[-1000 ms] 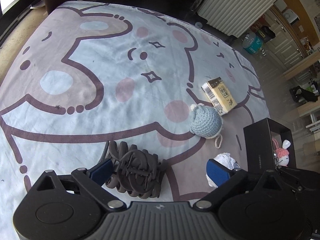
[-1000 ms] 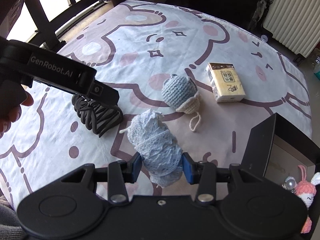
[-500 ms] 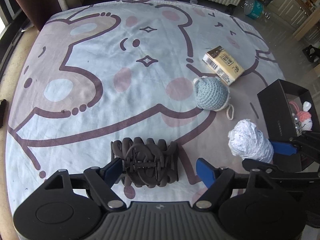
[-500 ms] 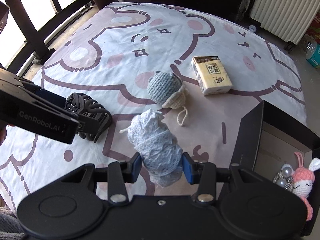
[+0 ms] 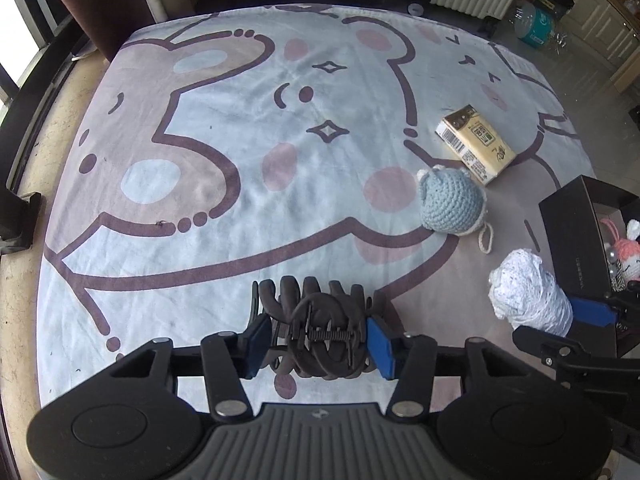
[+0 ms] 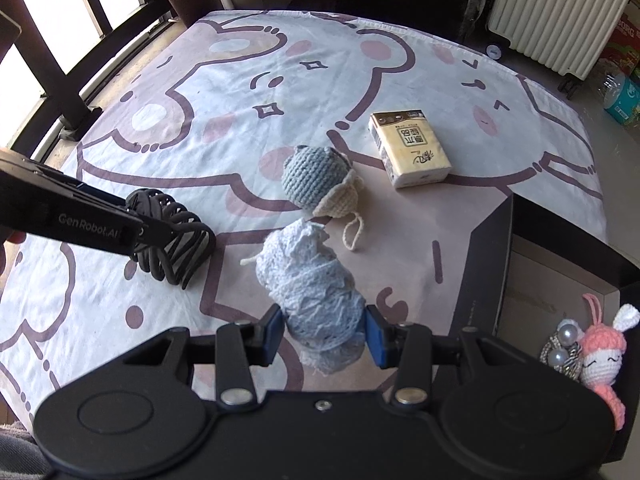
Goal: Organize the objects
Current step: 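Carry the lace cloth with the right tool toward the black box while the left tool carries the clip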
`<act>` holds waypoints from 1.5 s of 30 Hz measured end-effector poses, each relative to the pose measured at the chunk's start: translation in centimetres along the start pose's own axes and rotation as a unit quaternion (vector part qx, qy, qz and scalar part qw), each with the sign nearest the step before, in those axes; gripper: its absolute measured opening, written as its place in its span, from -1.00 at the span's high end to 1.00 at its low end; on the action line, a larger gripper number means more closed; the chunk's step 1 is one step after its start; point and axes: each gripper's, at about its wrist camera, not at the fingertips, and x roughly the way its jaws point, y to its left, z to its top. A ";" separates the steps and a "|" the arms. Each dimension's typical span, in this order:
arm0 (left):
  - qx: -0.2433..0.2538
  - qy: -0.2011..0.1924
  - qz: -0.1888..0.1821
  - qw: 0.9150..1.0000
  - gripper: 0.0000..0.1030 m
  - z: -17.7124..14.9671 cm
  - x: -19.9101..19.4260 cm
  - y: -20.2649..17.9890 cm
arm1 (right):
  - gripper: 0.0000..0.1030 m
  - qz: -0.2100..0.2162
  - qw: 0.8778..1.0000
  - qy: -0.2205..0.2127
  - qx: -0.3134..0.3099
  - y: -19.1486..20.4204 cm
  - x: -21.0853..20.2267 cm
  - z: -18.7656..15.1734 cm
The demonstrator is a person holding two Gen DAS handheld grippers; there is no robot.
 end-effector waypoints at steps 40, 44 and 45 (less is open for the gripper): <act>-0.023 -0.168 -0.021 0.985 0.18 0.0 -11.4 -4.6 | 0.15 -0.031 0.976 -0.163 0.141 -4.7 -11.6 -1.0; -0.019 -0.177 -0.021 0.984 0.18 0.0 -11.8 -5.4 | 0.15 -0.040 0.969 -0.177 0.170 -5.8 -12.4 -1.6; -0.019 -0.180 -0.021 0.983 0.18 0.0 -12.0 -5.6 | 0.15 -0.042 0.967 -0.178 0.177 -6.0 -12.6 -1.7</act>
